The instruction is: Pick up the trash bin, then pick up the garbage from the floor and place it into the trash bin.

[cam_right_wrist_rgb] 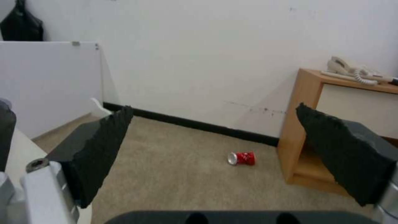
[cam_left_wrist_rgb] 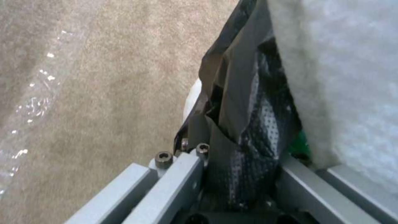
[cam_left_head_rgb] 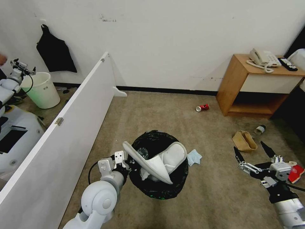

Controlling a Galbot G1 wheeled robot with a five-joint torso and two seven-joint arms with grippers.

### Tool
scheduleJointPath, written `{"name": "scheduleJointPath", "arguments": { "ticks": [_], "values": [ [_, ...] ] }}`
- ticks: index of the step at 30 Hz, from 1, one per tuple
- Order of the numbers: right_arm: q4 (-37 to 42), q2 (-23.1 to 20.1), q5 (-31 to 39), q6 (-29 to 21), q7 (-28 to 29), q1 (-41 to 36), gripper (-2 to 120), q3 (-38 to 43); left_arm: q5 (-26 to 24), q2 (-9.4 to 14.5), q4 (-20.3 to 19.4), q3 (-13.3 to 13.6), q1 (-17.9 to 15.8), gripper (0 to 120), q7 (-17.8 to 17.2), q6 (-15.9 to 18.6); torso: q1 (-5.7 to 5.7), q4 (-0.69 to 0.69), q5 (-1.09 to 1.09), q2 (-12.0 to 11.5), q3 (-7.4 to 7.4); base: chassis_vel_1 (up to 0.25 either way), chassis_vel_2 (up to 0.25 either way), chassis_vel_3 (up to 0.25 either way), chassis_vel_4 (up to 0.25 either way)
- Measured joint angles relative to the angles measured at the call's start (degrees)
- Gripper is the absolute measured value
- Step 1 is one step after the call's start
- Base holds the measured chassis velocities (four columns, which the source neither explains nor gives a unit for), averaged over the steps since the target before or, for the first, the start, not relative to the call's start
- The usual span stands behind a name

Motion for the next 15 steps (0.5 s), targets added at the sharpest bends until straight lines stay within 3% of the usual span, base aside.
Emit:
{"name": "scheduleJointPath", "arguments": {
  "ticks": [15],
  "values": [
    [-0.3, -0.2, 0.4, -0.1, -0.2, 0.2, 100, -0.1, 0.0, 0.0, 0.4, -0.1, 0.0, 0, 0.0, 0.0, 0.0, 0.0, 0.0, 0.0, 0.0, -0.009, 0.011, 0.007, -0.008]
  ]
}}
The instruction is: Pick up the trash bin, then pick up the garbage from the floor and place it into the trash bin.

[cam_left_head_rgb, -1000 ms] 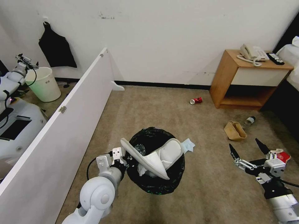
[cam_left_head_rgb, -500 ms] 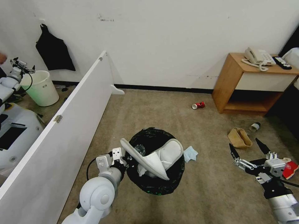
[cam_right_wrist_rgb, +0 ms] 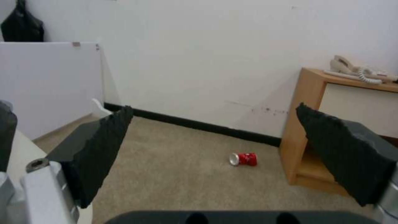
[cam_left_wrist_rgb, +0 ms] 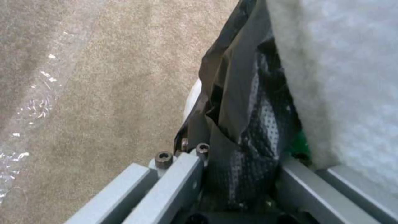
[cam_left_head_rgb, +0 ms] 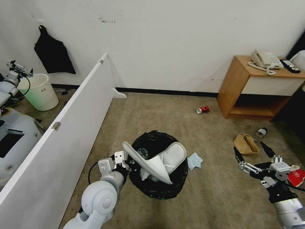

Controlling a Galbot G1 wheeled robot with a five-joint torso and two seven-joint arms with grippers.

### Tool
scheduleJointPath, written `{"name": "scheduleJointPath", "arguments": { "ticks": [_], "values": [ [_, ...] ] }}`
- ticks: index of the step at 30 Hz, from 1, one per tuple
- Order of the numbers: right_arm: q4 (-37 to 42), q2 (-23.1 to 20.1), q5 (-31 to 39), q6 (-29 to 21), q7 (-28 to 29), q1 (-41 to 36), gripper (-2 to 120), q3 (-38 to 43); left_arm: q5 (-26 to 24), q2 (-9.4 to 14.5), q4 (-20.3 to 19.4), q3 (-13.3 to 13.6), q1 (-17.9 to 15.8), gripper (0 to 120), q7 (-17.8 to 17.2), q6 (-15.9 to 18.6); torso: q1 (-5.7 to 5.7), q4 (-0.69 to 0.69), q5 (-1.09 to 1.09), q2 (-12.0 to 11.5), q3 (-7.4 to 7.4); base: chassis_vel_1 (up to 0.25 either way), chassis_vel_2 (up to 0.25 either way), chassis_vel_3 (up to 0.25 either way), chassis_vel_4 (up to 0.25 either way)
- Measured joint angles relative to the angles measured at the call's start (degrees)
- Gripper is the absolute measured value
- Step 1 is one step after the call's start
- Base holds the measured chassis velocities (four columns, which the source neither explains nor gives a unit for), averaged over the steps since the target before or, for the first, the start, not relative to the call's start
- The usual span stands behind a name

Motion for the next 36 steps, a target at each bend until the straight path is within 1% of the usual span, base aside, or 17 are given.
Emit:
{"name": "scheduleJointPath", "arguments": {
  "ticks": [15, 29, 36],
  "values": [
    [-0.2, 0.0, 0.4, -0.1, -0.9, 0.0, 100, 0.1, 0.0, -0.1, 0.1, 0.0, 0.0, 0, 0.1, 0.0, 0.0, -0.01, 0.0, 0.0, 0.0, 0.0, 0.0, 0.0, 0.0],
    [-0.3, 0.2, 0.4, 0.1, -0.9, 0.1, 100, 0.1, 0.0, -0.1, 0.1, -0.2, 0.1, 0, 0.2, -0.1, 0.0, 0.0, 0.0, 0.0, 0.0, -0.127, 0.132, 0.114, -0.125],
    [-0.3, 0.3, 0.1, 0.3, -0.9, 0.0, 100, -0.1, 0.0, 0.0, 0.1, -0.3, 0.3, 0, 0.2, -0.1, 0.0, 0.0, 0.0, 0.0, 0.01, -0.081, 0.098, 0.1, -0.097]
  ]
}}
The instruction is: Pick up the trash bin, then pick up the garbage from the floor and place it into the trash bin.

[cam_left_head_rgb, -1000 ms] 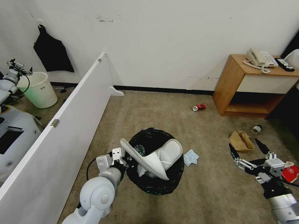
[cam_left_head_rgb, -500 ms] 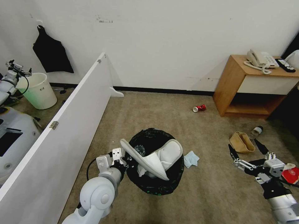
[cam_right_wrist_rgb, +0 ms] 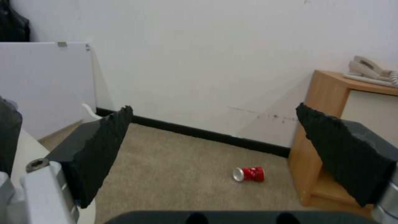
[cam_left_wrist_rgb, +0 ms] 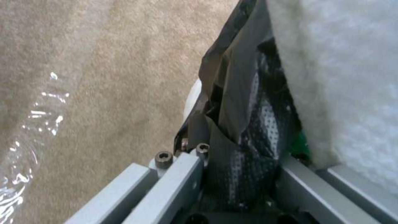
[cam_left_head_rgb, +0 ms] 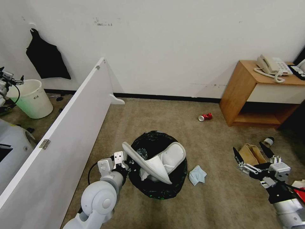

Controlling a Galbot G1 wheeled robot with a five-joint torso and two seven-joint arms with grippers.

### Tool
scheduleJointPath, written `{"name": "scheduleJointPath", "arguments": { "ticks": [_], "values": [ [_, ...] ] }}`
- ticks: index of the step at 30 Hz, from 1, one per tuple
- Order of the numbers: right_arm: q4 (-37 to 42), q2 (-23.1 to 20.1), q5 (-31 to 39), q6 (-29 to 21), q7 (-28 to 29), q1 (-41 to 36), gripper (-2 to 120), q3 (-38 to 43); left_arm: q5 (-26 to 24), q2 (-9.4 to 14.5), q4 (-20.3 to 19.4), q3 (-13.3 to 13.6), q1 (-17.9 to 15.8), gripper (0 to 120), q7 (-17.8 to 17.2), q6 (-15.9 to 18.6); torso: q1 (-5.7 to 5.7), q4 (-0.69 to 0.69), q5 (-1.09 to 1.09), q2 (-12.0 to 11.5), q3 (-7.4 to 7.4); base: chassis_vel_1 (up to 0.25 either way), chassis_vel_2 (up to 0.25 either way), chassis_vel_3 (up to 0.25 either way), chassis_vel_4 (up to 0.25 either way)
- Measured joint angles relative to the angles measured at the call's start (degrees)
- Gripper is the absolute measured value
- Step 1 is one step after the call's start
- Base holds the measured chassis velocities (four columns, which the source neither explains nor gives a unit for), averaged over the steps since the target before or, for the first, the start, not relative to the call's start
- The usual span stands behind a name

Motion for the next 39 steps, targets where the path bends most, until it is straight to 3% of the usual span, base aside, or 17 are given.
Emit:
{"name": "scheduleJointPath", "arguments": {
  "ticks": [27, 39],
  "values": [
    [0.0, -0.4, 0.2, -0.6, -0.1, 0.0, 100, -0.3, 0.2, 0.2, 0.0, -0.2, -0.1, 0, 0.2, -0.1, 0.0, -0.01, -0.01, 0.0, -0.01, -0.004, 0.004, 0.005, -0.005],
    [-3.0, -6.1, 0.9, -1.5, 5.3, 1.3, 100, -4.2, 1.8, -0.3, 0.6, -2.0, 0.4, 0, -0.1, -0.1, 0.0, -0.01, 0.0, 0.0, -0.01, 0.0, 0.0, 0.0, 0.0]
  ]
}}
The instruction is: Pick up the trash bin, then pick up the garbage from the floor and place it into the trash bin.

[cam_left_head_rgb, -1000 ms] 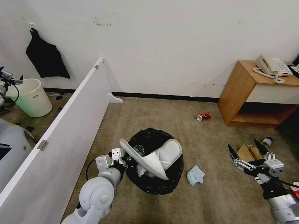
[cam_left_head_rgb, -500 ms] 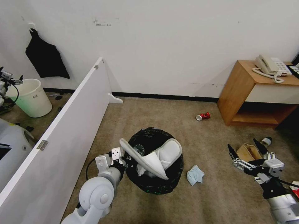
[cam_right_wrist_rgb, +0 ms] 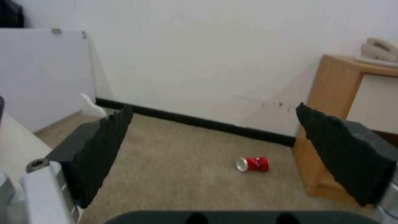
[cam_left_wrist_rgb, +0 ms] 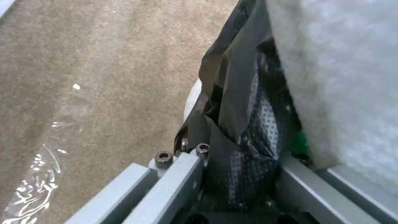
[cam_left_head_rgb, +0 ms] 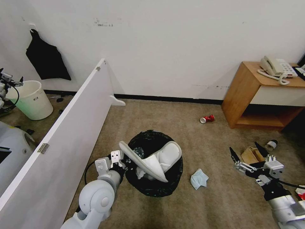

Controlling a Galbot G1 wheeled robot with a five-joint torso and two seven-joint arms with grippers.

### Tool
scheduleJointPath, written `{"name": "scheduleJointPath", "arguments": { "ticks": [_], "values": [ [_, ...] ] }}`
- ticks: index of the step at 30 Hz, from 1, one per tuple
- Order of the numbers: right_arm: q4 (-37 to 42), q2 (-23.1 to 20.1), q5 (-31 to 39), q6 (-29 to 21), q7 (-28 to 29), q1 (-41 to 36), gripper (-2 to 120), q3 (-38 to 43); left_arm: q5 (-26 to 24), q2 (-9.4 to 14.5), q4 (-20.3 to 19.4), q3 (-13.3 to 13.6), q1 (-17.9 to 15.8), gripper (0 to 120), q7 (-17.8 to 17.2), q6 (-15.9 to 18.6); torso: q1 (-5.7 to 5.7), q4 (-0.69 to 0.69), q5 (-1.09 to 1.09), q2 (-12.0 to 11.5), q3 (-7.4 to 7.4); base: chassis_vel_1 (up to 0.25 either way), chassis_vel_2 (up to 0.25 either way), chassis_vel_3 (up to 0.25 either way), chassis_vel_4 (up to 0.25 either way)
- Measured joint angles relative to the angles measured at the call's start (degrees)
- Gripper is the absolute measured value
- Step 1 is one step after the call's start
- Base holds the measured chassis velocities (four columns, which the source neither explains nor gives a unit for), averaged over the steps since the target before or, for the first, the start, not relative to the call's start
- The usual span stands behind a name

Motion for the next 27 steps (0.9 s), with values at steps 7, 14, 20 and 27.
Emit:
{"name": "scheduleJointPath", "arguments": {
  "ticks": [7, 14, 20, 27],
  "values": [
    [-2.3, -4.3, 0.8, -2.0, 3.0, 1.5, 100, -3.4, 1.2, -0.8, 0.1, -0.8, 1.0, 0, 0.1, -0.3, 0.0, 0.01, 0.0, 0.0, 0.0, 0.0, 0.0, 0.0, 0.0],
    [-7.0, -6.4, 1.0, -3.8, 6.0, 5.2, 100, -9.8, 1.8, -1.6, 0.1, -1.7, 1.7, 0, 0.4, -0.5, 0.0, 0.01, 0.0, 0.0, 0.0, 0.0, 0.0, 0.0, 0.0],
    [-11.6, -8.4, 0.8, -5.9, 7.4, 8.4, 100, -14.9, 2.5, -2.4, 0.1, -2.4, 2.7, 0, 0.9, -0.6, 0.0, 0.01, 0.0, 0.0, 0.0, 0.0, 0.0, 0.0, 0.0],
    [-15.0, -11.1, 1.4, -9.9, 11.5, 10.8, 100, -20.4, 4.2, -3.9, 0.2, -2.8, 4.4, 0, 1.6, -0.8, 0.0, 0.01, 0.0, 0.0, 0.0, 0.0, 0.0, 0.0, 0.0]
  ]
}}
